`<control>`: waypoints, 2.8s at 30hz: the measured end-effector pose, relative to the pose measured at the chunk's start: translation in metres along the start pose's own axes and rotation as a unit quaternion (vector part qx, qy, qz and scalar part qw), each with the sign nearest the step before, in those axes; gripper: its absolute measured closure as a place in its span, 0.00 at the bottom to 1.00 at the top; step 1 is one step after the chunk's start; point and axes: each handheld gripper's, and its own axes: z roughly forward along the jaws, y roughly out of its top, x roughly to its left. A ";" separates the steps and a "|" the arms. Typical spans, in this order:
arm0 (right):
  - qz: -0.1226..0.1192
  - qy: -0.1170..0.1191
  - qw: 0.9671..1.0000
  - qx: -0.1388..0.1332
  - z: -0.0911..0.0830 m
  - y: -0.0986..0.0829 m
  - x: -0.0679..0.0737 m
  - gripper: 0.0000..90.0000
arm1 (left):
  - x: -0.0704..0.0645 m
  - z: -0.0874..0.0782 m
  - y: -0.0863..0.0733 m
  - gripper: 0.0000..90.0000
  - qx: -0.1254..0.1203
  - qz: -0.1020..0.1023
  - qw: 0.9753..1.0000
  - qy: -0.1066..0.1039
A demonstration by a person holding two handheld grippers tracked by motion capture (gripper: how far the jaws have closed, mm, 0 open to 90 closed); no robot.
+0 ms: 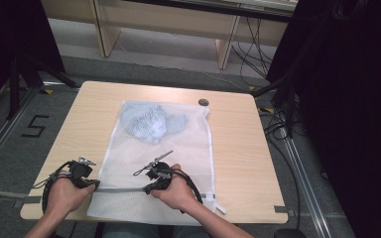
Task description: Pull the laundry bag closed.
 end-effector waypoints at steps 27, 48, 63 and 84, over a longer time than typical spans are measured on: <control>0.000 -0.005 1.000 0.003 -0.007 -0.003 -0.005 0.97 | 0.001 0.000 0.000 1.00 0.004 0.005 1.000 -0.001; 0.005 -0.006 1.000 0.008 -0.013 -0.005 -0.010 0.97 | 0.000 0.001 0.001 1.00 -0.001 -0.004 1.000 0.001; 0.014 -0.007 1.000 -0.001 -0.018 -0.009 -0.012 0.97 | -0.001 0.000 0.001 1.00 0.002 -0.002 1.000 -0.001; 0.016 -0.013 1.000 -0.003 -0.024 -0.014 -0.016 0.97 | -0.001 0.001 0.000 1.00 -0.003 0.004 1.000 0.001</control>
